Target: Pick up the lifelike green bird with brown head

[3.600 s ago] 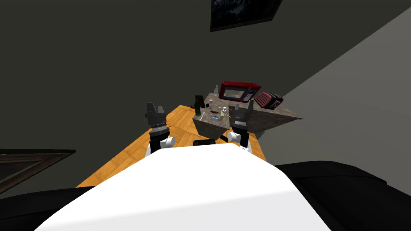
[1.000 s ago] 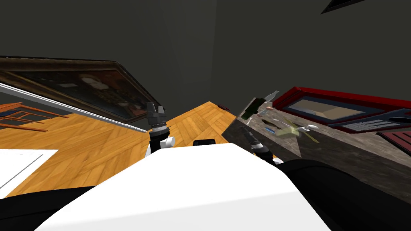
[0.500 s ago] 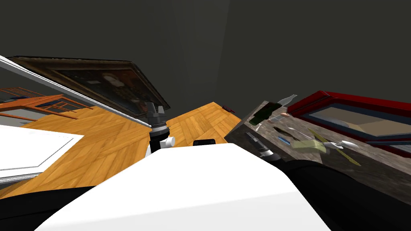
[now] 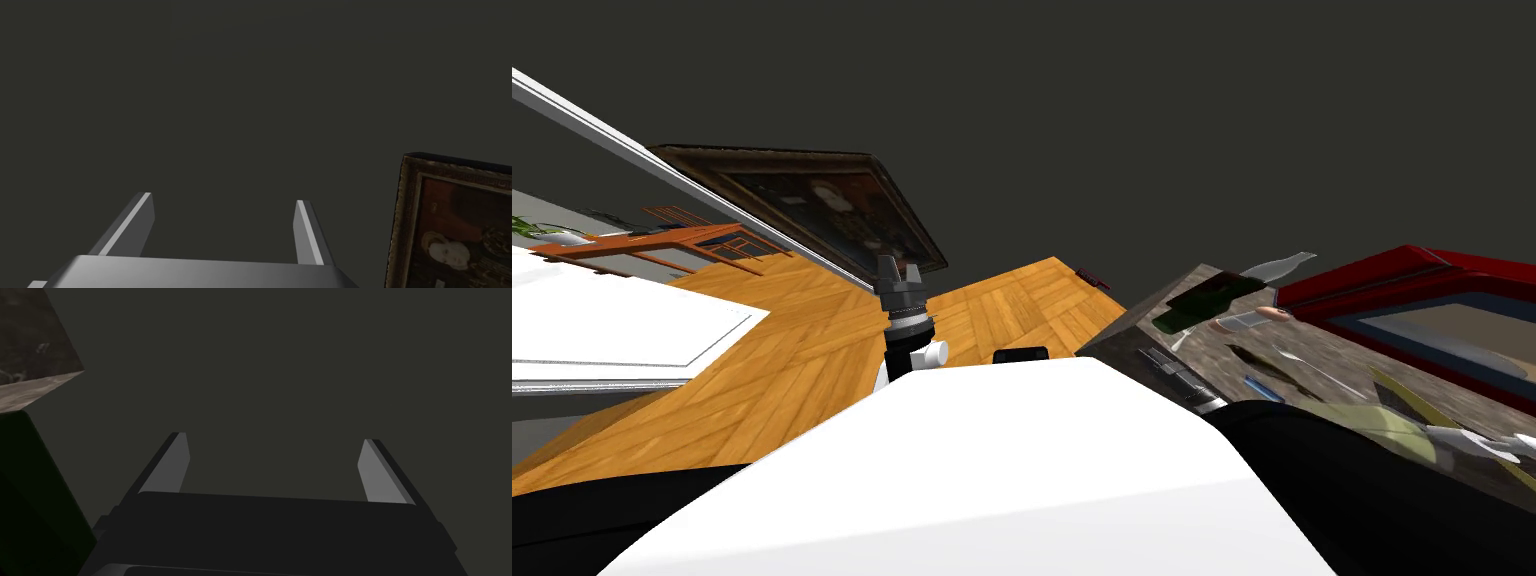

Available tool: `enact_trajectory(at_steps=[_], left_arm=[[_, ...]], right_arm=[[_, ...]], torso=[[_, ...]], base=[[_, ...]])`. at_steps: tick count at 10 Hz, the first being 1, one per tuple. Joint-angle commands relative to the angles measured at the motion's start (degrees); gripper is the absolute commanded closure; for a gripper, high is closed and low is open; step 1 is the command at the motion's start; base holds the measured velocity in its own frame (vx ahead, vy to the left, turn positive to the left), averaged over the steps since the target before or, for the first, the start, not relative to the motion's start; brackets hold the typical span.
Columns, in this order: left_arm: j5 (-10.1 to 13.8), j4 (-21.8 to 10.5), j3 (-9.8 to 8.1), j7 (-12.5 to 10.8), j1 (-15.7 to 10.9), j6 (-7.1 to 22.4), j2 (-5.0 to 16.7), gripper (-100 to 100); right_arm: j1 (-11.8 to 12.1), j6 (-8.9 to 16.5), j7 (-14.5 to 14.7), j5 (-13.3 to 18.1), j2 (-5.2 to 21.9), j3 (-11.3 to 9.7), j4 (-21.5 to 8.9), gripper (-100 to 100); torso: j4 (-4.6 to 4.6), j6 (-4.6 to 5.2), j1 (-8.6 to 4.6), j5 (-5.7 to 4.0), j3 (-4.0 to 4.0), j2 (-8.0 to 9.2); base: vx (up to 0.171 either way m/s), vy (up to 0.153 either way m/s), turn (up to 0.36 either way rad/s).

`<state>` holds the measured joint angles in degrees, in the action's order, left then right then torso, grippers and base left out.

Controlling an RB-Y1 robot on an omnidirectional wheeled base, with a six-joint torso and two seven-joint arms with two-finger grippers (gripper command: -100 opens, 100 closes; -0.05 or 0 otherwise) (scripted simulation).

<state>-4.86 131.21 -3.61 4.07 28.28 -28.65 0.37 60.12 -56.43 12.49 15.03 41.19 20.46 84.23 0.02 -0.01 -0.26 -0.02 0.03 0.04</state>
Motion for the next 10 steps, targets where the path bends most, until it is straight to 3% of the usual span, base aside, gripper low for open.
enact_trajectory(at_steps=[1, 2, 3, 4, 5, 8, 10], left_arm=[[0.0, 0.0, 0.0, 0.0, 0.0, 0.0, 0.0, 0], [0.0, 0.0, -0.01, 0.0, 0.0, 0.0, 0.0, 0], [0.0, 0.0, 0.0, 0.0, 0.0, 0.0, 0.0, 0], [0.0, 0.0, -0.01, 0.0, 0.0, 0.0, 0.0, 0], [0.0, 0.0, -0.01, 0.0, 0.0, 0.0, 0.0, 0], [0.0, 0.0, -0.01, 0.0, 0.0, 0.0, 0.0, 0], [0.0, 0.0, -0.02, 0.0, 0.0, 0.0, 0.0, 0]], right_arm=[[1.3, -0.5, 1.0, 1.0, 0.8, 0.7, -2.4, -100], [3.4, -1.4, 2.7, 3.1, 2.3, 2.0, -4.3, -100], [3.4, -1.4, 2.7, 3.1, 2.3, 2.0, -5.6, -100], [5.5, -2.1, 4.4, 5.2, 3.8, 3.2, -7.6, -100], [5.5, -2.1, 4.4, 5.2, 3.8, 3.2, -8.6, -100], [9.3, -3.4, 7.9, 9.7, 6.4, 5.3, -13.8, -100], [9.3, -3.4, 7.9, 9.7, 6.4, 5.3, -14.7, -100]], torso=[[0.0, 0.0, 0.0, 0.0, 0.0, 0.0], [0.01, 0.08, -0.01, -0.01, 0.02, 0.05], [0.0, 0.03, -0.06, -0.02, 0.0, 0.0], [0.01, 0.08, -0.06, -0.03, 0.03, 0.06], [0.01, 0.02, -0.22, -0.05, 0.03, 0.06], [0.01, 0.06, -0.2, -0.08, 0.01, 0.03], [0.02, 0.08, -0.28, -0.09, 0.03, 0.07]], base=[[0.068, -0.049, 0.131], [0.089, -0.055, 0.218], [0.063, -0.066, 0.121], [0.062, -0.108, 0.218], [0.053, -0.095, 0.146], [0.075, -0.108, 0.192], [0.026, -0.095, 0.044]])
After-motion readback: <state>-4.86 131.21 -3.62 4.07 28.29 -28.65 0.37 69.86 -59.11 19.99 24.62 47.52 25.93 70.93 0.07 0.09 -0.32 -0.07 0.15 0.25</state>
